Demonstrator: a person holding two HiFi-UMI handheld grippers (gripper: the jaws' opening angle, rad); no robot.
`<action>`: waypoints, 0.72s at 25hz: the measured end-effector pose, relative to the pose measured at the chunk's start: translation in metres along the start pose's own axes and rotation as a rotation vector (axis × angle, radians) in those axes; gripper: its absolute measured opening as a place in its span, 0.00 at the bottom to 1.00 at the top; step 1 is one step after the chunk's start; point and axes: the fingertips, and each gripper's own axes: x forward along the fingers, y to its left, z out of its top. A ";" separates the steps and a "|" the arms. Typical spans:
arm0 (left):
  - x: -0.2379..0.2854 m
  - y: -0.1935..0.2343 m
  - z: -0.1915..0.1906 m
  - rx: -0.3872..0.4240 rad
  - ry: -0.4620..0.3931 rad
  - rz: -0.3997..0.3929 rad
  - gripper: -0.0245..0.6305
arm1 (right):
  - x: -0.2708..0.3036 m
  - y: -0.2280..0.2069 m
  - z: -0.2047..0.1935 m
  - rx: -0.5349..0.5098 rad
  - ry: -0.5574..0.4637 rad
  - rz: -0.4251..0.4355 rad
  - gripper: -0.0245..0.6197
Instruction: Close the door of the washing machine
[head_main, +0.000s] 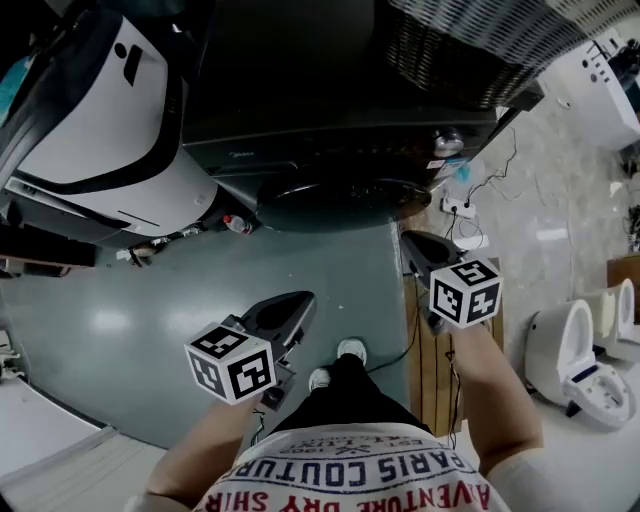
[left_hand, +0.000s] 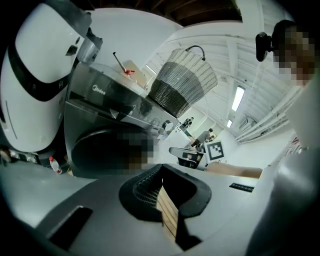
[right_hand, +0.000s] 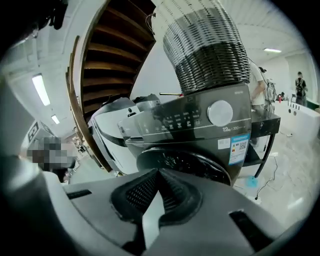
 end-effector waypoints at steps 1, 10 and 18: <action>-0.007 -0.007 0.003 0.022 -0.012 -0.001 0.07 | -0.013 0.015 0.002 0.006 -0.007 0.013 0.07; -0.092 -0.070 0.022 0.171 -0.106 -0.065 0.07 | -0.110 0.159 0.040 0.019 -0.151 0.176 0.07; -0.160 -0.105 0.018 0.265 -0.195 -0.089 0.07 | -0.171 0.246 0.045 -0.082 -0.221 0.247 0.07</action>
